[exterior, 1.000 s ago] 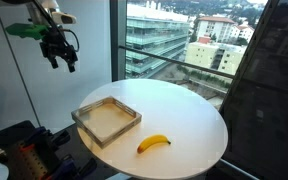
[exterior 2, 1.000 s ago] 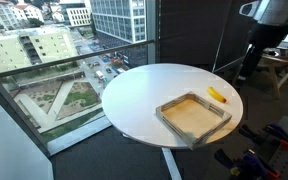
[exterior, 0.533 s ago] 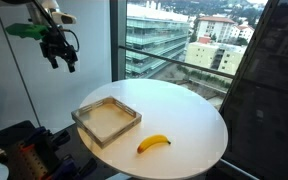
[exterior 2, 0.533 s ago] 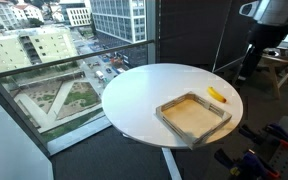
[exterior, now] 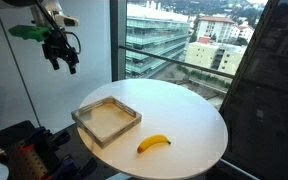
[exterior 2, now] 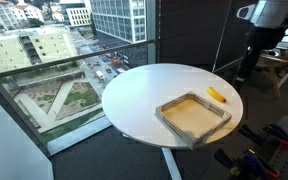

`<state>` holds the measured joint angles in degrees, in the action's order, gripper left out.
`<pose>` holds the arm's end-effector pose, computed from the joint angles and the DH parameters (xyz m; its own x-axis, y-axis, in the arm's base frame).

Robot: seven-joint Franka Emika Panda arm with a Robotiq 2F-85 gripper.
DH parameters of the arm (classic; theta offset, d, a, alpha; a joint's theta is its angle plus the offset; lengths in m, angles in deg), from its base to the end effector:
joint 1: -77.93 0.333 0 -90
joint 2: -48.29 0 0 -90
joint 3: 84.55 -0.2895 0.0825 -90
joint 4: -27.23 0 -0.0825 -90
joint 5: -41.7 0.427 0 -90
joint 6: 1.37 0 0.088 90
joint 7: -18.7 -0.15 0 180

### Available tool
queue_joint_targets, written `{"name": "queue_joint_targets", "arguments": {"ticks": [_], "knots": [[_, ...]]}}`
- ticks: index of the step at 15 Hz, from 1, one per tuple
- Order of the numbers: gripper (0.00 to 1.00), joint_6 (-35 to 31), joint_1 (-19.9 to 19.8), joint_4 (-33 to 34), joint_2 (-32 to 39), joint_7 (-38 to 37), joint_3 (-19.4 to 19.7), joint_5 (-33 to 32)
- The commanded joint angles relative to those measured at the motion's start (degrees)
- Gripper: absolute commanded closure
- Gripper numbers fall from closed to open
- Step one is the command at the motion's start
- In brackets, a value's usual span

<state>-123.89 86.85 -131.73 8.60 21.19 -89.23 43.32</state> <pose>0.3782 0.0859 0.3262 0.9675 0.2468 0.0543 0.2455 -0.9689 0.0299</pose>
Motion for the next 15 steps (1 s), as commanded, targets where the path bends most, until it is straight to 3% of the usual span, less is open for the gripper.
{"name": "queue_joint_targets", "arguments": {"ticks": [1, 15], "knots": [[0.00, -0.8, -0.6, 2.0, 2.9, -0.3, 0.9, 0.9], [0.00, -5.2, -4.5, 8.5, 13.9, -3.6, 2.0, 1.1]]}}
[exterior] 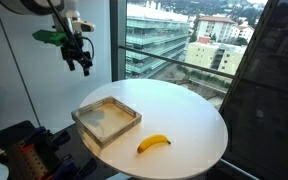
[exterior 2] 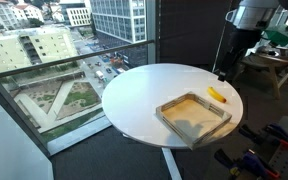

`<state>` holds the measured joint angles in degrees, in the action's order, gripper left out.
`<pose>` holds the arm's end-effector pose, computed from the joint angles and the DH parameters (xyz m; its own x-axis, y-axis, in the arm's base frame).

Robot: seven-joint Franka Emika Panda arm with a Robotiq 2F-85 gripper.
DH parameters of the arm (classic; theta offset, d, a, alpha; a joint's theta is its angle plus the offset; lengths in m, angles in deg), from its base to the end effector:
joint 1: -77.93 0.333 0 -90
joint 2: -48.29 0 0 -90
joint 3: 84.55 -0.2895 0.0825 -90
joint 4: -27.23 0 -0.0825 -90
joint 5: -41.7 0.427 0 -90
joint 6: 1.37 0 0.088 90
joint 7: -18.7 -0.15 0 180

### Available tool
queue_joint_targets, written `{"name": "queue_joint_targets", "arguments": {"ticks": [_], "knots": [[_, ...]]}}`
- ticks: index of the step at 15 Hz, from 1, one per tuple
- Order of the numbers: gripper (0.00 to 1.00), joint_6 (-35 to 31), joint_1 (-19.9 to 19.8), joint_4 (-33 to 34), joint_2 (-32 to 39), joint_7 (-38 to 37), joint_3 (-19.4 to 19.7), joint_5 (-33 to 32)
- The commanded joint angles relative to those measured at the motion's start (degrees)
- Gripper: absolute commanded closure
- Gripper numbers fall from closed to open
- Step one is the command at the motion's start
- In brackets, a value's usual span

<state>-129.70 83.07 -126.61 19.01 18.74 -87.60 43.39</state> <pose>0.4224 0.0591 0.3074 0.9907 0.1197 0.0654 0.1198 -0.9928 0.0018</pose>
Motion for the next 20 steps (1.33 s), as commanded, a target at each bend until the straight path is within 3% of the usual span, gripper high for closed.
{"name": "queue_joint_targets", "arguments": {"ticks": [1, 20], "knots": [[0.00, 1.0, -0.9, 4.3, 4.5, -1.3, 0.5, 1.1], [0.00, 2.3, -4.9, 19.7, 22.2, -6.5, 2.1, 0.1]]}}
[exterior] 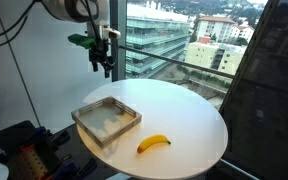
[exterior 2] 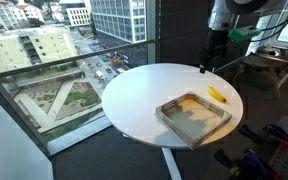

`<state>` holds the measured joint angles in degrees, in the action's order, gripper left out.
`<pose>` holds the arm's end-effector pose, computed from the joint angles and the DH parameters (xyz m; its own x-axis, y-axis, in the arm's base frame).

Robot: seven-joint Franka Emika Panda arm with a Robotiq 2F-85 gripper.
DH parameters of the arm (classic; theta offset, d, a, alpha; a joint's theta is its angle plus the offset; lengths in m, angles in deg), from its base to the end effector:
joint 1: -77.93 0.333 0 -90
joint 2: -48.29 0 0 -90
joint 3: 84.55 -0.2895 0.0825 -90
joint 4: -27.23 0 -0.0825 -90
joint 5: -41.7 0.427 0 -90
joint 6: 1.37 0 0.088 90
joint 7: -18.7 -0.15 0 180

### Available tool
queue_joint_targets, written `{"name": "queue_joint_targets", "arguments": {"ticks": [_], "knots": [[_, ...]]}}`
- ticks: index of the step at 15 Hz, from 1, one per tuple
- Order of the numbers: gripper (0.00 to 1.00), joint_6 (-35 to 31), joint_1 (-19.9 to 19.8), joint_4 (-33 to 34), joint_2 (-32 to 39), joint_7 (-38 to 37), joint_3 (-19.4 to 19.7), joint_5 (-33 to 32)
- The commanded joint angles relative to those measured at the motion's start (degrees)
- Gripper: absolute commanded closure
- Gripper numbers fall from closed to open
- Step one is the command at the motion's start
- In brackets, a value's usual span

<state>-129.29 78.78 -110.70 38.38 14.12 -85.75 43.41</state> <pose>0.5060 0.0197 0.2842 0.9980 -0.0628 -0.0035 -0.0628 -0.9978 -0.0197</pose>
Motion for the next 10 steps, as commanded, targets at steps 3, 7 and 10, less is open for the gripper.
{"name": "queue_joint_targets", "arguments": {"ticks": [3, 7, 10], "knots": [[0.00, 1.8, -1.1, 5.8, 5.0, -2.9, 0.6, -0.2], [0.00, 2.2, -1.6, 8.6, 7.5, -4.1, 1.2, -0.4], [0.00, 2.5, -2.0, 10.7, 9.3, -5.6, 1.8, -0.8]]}}
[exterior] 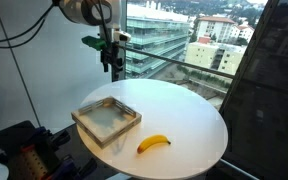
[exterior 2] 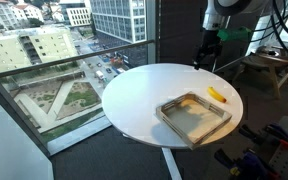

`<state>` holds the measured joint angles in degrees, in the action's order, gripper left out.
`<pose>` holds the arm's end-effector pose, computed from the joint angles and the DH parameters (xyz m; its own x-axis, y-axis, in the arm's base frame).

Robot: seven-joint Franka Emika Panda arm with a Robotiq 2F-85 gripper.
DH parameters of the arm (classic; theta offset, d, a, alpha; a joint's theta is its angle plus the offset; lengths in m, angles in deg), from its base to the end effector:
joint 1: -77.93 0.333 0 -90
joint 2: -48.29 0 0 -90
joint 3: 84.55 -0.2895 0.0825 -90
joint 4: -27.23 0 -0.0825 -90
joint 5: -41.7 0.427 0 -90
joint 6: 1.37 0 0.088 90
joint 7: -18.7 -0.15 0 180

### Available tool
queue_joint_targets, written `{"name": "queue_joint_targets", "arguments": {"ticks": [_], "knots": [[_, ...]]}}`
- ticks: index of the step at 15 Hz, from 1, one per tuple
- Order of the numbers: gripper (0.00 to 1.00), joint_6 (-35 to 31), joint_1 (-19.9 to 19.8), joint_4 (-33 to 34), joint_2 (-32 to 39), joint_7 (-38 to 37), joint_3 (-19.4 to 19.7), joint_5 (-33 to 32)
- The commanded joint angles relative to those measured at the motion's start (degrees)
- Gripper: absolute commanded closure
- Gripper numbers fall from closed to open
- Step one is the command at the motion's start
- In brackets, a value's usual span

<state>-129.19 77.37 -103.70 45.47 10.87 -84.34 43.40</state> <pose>0.5423 -0.0054 0.2772 0.9858 -0.1675 -0.0084 -0.1676 -0.9856 -0.0226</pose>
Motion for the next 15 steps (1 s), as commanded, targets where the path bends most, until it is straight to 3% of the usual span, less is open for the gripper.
{"name": "queue_joint_targets", "arguments": {"ticks": [1, 15], "knots": [[0.00, 2.7, -0.8, 4.4, 2.9, -2.9, 0.7, -0.9], [0.00, 3.6, -2.1, 12.7, 11.6, -13.8, 4.9, -4.7]]}}
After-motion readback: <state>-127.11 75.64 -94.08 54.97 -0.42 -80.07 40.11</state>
